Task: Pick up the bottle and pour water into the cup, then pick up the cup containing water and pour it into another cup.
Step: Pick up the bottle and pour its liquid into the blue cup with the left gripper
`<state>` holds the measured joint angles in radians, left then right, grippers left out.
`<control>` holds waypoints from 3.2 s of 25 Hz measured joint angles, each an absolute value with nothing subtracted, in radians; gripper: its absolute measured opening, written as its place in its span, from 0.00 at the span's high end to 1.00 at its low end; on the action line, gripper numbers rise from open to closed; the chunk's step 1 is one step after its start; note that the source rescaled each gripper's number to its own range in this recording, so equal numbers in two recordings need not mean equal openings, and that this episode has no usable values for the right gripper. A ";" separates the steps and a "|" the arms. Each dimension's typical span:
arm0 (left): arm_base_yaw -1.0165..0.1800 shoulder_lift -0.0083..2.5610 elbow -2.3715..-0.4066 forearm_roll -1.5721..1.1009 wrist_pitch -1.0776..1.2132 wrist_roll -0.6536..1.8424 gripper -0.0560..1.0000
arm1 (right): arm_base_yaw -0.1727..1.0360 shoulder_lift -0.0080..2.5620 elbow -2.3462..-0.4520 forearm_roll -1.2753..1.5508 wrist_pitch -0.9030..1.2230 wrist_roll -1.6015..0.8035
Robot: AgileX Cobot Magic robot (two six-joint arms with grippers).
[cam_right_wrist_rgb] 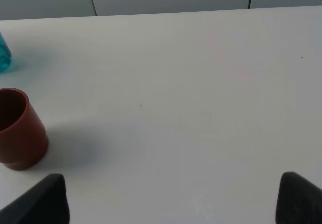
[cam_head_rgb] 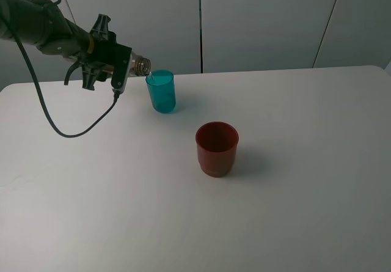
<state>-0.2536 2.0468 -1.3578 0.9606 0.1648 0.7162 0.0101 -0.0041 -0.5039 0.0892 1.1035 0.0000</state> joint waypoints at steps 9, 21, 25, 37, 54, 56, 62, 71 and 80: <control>-0.254 2.047 -1.369 0.962 0.178 0.710 0.93 | 0.010 -0.004 -0.504 0.089 1.104 0.000; -0.254 2.047 -1.385 0.976 0.189 0.706 0.93 | 0.010 -0.004 -0.504 0.089 1.104 0.000; -0.263 2.047 -1.389 0.991 0.196 0.706 0.93 | 0.010 -0.004 -0.504 0.089 1.104 0.000; -0.271 2.047 -1.389 1.051 0.199 0.686 0.93 | 0.010 -0.004 -0.504 0.089 1.104 0.000; -0.271 2.047 -1.389 1.085 0.207 0.684 0.95 | 0.010 -0.004 -0.504 0.089 1.104 0.000; -0.273 2.047 -1.389 1.089 0.207 0.684 0.95 | 0.010 -0.004 -0.504 0.089 1.104 0.000; -0.279 2.047 -1.389 1.106 0.205 0.684 0.95 | 0.010 -0.004 -0.504 0.089 1.104 0.000; -0.295 2.047 -1.404 1.130 0.213 0.683 0.95 | 0.010 -0.004 -0.504 0.089 1.104 0.000; -0.304 2.047 -1.406 1.179 0.222 0.668 0.95 | 0.010 -0.004 -0.504 0.089 1.104 0.000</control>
